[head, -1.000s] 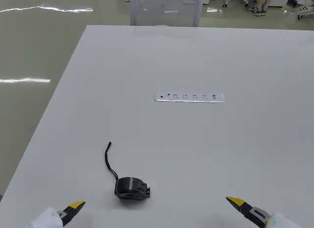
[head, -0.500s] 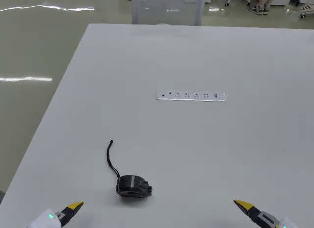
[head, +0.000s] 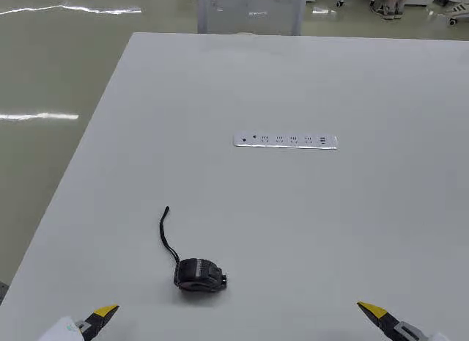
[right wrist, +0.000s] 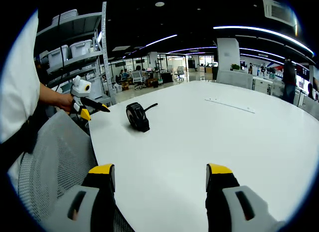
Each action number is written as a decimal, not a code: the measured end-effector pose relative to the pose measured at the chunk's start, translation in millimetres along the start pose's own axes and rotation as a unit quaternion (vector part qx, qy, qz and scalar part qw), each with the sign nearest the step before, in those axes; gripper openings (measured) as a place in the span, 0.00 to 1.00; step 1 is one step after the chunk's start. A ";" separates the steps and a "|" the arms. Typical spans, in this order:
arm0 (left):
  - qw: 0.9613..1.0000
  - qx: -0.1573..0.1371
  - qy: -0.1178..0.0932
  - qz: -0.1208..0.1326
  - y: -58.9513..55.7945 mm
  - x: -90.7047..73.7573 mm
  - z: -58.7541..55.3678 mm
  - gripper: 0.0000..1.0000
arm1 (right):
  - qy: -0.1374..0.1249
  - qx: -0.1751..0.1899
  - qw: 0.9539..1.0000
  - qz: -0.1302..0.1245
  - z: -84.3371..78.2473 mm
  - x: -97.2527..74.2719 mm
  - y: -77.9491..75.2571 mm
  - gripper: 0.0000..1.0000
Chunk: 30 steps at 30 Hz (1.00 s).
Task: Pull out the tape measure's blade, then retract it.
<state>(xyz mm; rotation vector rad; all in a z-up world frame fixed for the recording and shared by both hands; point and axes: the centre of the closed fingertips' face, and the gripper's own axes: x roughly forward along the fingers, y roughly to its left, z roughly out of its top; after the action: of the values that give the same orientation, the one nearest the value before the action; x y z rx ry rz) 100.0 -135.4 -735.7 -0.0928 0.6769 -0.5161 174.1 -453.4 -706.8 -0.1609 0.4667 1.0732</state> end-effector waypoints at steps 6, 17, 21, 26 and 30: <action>1.000 -0.002 -0.001 0.000 0.3 -0.1 -0.7 0.94 | -0.002 0.003 1.000 -0.003 0.3 -1.9 -0.8 0.75; 1.000 -0.002 -0.001 0.001 0.6 -0.3 -0.3 0.94 | -0.001 0.004 1.000 -0.003 -1.7 -2.6 -0.9 0.75; 1.000 -0.001 -0.002 0.001 -0.1 -0.8 1.2 0.94 | -0.003 0.004 1.000 -0.003 0.5 -3.1 -0.4 0.75; 1.000 -0.001 -0.001 0.000 -0.1 -0.5 0.7 0.94 | -0.003 0.004 1.000 -0.004 -0.4 -2.8 -1.5 0.75; 1.000 -0.001 -0.001 0.000 0.7 -0.6 0.6 0.94 | -0.004 0.004 1.000 -0.003 1.3 -2.8 -0.4 0.75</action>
<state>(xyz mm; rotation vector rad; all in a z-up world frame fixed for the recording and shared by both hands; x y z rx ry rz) 100.2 -134.5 -735.0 -0.0949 0.6757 -0.5145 173.7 -455.5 -704.5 -0.1508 0.4638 1.0655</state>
